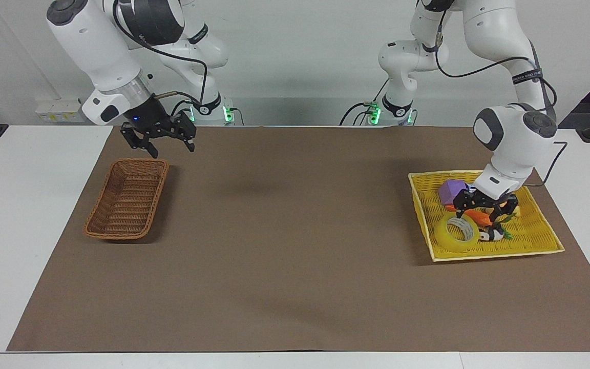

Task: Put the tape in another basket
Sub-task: 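Grasp the yellow tape roll with the left gripper while the right gripper advances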

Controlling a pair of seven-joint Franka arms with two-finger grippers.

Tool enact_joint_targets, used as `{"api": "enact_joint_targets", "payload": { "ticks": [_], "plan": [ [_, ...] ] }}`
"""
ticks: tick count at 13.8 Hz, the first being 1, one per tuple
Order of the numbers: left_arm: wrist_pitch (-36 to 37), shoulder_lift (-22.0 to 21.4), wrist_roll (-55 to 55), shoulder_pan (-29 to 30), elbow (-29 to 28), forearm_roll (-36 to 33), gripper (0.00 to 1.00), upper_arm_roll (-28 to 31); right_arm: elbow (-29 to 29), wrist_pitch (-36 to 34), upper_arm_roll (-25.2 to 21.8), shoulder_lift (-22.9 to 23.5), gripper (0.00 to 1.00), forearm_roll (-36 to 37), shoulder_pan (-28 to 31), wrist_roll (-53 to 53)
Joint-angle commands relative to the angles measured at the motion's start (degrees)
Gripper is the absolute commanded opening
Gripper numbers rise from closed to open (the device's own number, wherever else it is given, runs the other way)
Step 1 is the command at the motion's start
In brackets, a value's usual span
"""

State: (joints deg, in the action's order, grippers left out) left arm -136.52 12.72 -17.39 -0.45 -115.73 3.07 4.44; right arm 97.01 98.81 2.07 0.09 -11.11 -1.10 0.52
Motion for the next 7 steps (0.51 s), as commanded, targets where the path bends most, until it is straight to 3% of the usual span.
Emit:
{"api": "enact_joint_targets", "payload": {
  "ticks": [1,3,4,6,7],
  "plan": [
    [-2.4,2.4,-2.1,1.4,1.2,3.9,0.88,-0.5,4.8,5.1,0.1,-0.7,1.00,-3.9,-0.3,-0.4],
    [-2.0,2.4,-3.3,1.4,1.0,4.0,0.64,-0.5,9.2,10.1,0.1,-1.4,1.00,-6.2,-0.7,0.1],
    [-1.7,2.3,-3.4,1.4,0.7,4.1,0.47,-0.5,10.2,11.7,0.1,-1.2,1.00,-7.8,-1.4,0.4],
    [-0.4,2.0,-3.4,1.5,0.7,4.1,0.04,-0.5,11.5,15.4,0.1,-0.4,1.00,-11.5,-2.4,1.8],
    [0.5,2.0,-3.4,1.5,1.1,4.1,0.00,-0.5,11.9,16.8,0.1,0.4,1.00,-13.7,-3.1,2.5]
  ]
}}
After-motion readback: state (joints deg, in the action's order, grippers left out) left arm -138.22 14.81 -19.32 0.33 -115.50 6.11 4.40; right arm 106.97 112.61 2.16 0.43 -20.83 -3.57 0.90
